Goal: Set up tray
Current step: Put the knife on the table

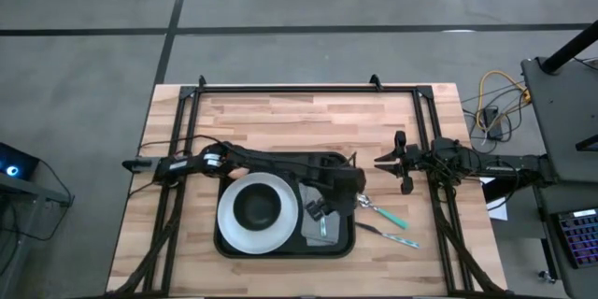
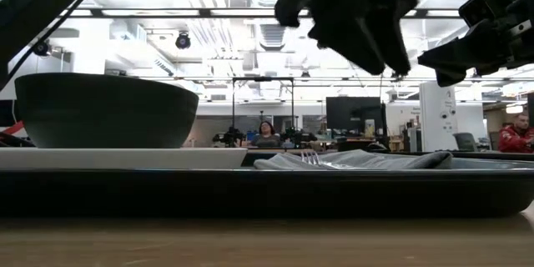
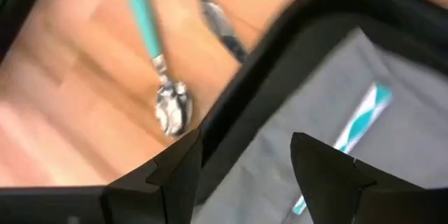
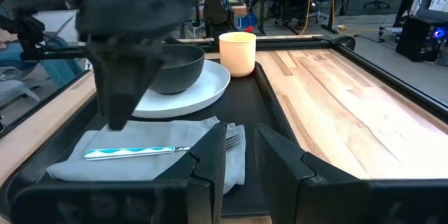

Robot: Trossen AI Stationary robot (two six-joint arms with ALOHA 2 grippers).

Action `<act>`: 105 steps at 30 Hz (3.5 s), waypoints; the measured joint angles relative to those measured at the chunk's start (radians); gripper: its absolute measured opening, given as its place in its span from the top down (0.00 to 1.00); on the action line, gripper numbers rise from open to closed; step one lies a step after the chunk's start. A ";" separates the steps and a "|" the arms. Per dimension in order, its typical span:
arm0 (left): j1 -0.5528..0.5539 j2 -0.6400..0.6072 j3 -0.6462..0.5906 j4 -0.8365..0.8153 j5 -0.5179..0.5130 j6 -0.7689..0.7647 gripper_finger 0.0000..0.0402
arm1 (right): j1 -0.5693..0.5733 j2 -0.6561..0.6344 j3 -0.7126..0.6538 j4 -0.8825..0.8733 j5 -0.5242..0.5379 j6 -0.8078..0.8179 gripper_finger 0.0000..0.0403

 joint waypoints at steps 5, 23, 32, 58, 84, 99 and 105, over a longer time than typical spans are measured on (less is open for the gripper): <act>0.020 -0.018 -0.022 -0.037 -0.002 -0.194 0.51 | 0.000 0.000 0.000 0.000 0.000 0.000 0.83; 0.024 -0.301 -0.665 0.260 0.476 -0.352 0.51 | 0.000 0.000 0.000 0.000 0.001 -0.041 0.83; 0.075 -0.812 -1.312 0.919 0.351 -0.535 0.51 | 0.000 0.000 0.000 0.001 0.001 0.011 0.83; 0.056 -1.562 -2.183 1.633 -0.148 -0.797 0.51 | 0.000 0.000 0.000 0.001 0.000 -0.037 0.83; 0.053 -2.062 -2.337 1.525 -0.157 -0.808 0.51 | 0.000 0.000 0.000 0.002 0.001 -0.352 0.83; 0.053 -2.263 -2.347 1.412 -0.158 -0.771 0.51 | 0.000 0.000 0.000 0.024 0.001 -0.351 0.83; 0.053 -2.377 -2.338 1.266 -0.165 -0.781 0.51 | 0.000 0.001 0.000 0.006 0.001 -0.349 0.83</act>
